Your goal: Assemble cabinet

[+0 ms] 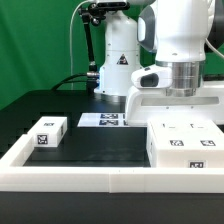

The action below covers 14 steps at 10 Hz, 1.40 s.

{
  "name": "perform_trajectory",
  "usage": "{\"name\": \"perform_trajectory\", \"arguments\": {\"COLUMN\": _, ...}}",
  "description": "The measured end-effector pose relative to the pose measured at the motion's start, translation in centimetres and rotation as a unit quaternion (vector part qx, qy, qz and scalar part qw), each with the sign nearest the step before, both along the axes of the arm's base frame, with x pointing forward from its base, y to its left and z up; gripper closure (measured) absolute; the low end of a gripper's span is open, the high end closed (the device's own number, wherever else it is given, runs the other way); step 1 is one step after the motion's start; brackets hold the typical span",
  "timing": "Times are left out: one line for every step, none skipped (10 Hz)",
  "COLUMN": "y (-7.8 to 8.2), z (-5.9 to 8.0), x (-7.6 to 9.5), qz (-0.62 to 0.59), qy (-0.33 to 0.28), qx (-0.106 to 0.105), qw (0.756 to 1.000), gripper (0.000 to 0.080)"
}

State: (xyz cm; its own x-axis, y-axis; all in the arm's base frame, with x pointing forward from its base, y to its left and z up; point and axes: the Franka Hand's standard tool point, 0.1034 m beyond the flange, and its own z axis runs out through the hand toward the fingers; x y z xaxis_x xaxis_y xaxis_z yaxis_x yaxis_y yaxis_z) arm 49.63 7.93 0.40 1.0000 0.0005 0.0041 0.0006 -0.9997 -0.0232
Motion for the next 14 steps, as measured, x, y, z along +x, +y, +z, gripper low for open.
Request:
{"name": "perform_trajectory", "arguments": {"y": 0.1, "z": 0.6, "x": 0.1, "qz": 0.004, "qy": -0.003, "qx": 0.000, "qw": 1.000, "gripper": 0.0797}}
{"name": "perform_trajectory", "arguments": {"y": 0.2, "z": 1.4, "x": 0.2, "qz": 0.012, "qy": -0.004, "qx": 0.000, "qw": 1.000, "gripper": 0.0797}}
{"name": "perform_trajectory", "arguments": {"y": 0.1, "z": 2.3, "x": 0.3, "qz": 0.026, "qy": 0.001, "qx": -0.001, "qw": 1.000, "gripper": 0.0797}}
{"name": "perform_trajectory", "arguments": {"y": 0.2, "z": 3.2, "x": 0.4, "qz": 0.029, "qy": 0.008, "qx": -0.003, "qw": 1.000, "gripper": 0.0797}}
{"name": "perform_trajectory", "arguments": {"y": 0.2, "z": 4.2, "x": 0.6, "qz": 0.033, "qy": 0.007, "qx": -0.003, "qw": 0.999, "gripper": 0.0797}}
{"name": "perform_trajectory", "arguments": {"y": 0.1, "z": 3.9, "x": 0.4, "qz": 0.033, "qy": 0.007, "qx": -0.003, "qw": 0.999, "gripper": 0.0797}}
{"name": "perform_trajectory", "arguments": {"y": 0.1, "z": 3.8, "x": 0.4, "qz": 0.033, "qy": 0.008, "qx": -0.003, "qw": 0.999, "gripper": 0.0797}}
{"name": "perform_trajectory", "arguments": {"y": 0.1, "z": 3.8, "x": 0.4, "qz": 0.033, "qy": 0.008, "qx": -0.003, "qw": 0.999, "gripper": 0.0797}}
{"name": "perform_trajectory", "arguments": {"y": 0.1, "z": 3.7, "x": 0.3, "qz": 0.033, "qy": 0.008, "qx": -0.003, "qw": 0.999, "gripper": 0.0797}}
{"name": "perform_trajectory", "arguments": {"y": 0.1, "z": 3.8, "x": 0.2, "qz": 0.035, "qy": 0.003, "qx": -0.003, "qw": 0.999, "gripper": 0.0797}}
{"name": "perform_trajectory", "arguments": {"y": 0.0, "z": 5.0, "x": 0.2, "qz": 0.035, "qy": 0.009, "qx": -0.004, "qw": 0.999, "gripper": 0.0797}}
{"name": "perform_trajectory", "arguments": {"y": 0.2, "z": 6.3, "x": 0.6, "qz": 0.036, "qy": 0.003, "qx": -0.004, "qw": 0.999, "gripper": 0.0797}}
{"name": "perform_trajectory", "arguments": {"y": 0.4, "z": 7.2, "x": 0.7, "qz": 0.038, "qy": 0.004, "qx": -0.004, "qw": 0.999, "gripper": 0.0797}}
{"name": "perform_trajectory", "arguments": {"y": 0.4, "z": 8.2, "x": 1.0, "qz": 0.039, "qy": 0.010, "qx": -0.005, "qw": 0.999, "gripper": 0.0797}}
